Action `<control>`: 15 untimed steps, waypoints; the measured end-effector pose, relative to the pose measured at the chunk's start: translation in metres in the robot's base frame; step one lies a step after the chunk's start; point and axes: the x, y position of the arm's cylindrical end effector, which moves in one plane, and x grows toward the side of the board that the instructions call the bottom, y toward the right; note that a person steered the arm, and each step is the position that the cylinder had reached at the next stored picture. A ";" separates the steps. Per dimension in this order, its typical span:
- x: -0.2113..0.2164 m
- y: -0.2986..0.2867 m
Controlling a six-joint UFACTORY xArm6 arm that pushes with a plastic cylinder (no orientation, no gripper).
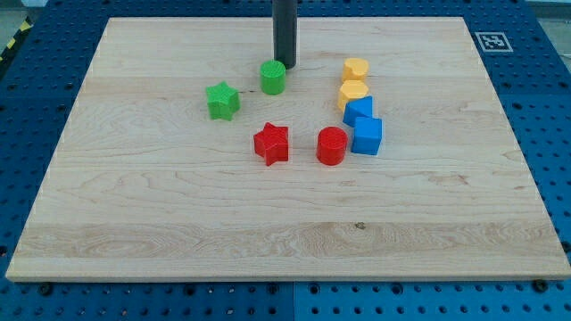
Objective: Push the red star slightly left
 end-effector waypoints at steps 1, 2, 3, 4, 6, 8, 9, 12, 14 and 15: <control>0.006 0.000; 0.013 0.001; 0.014 0.025; 0.014 0.033; 0.047 0.033; 0.101 0.021; 0.129 0.021; 0.134 0.019; 0.152 -0.029; 0.153 -0.040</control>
